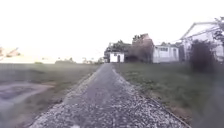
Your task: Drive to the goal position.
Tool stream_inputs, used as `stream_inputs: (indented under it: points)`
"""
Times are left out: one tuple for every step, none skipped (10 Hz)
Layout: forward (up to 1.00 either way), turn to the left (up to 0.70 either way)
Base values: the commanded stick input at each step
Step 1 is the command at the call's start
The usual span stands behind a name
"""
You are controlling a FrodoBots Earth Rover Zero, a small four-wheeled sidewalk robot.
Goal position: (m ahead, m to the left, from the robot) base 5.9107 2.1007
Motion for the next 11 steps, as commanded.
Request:
stream_inputs:
  points:
    - [0.7,0.0]
    - [0.7,0.0]
    - [0.7,0.0]
    - [0.7,0.0]
    - [0.7,0.0]
    - [0.7,0.0]
    - [0.7,0.0]
    - [0.7,0.0]
    - [0.7,0.0]
    - [0.7,0.0]
    - [0.7,0.0]
